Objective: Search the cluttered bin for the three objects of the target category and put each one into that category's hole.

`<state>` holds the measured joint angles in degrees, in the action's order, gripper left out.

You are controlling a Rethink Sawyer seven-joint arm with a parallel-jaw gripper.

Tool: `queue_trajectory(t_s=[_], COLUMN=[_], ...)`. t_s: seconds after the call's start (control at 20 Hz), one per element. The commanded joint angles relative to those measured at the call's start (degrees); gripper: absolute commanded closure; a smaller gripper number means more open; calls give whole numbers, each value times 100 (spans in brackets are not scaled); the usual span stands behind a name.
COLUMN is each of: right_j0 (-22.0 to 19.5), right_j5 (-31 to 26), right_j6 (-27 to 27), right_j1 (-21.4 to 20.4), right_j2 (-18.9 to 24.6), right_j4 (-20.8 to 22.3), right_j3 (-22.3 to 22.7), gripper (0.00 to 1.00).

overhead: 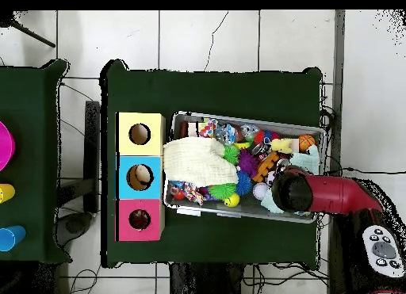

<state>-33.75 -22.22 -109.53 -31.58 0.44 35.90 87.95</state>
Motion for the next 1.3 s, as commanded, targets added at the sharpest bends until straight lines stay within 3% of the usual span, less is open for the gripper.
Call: queue_trajectory(t_s=[0.05,0.2,0.4,0.5,0.7,0.85,1.0,1.3], right_j0=[47,-160,-1011,-1272,-1477,-1266,-852,-736], right_j5=[-68,215,443,208,-313,-414,-767,-976], right_j6=[-646,-483,213,530,844,797,692,820], right_j1=[460,656,823,875,689,259,-49,174], right_j2=[-220,99,1361,1829,2372,2311,1955,1938], right_j4=[-38,-145,-469,-605,-774,-641,-501,-468], right_j3=[-407,-346,37,145,347,382,160,-269], gripper=[0,0,0,0,0,0,0,0])
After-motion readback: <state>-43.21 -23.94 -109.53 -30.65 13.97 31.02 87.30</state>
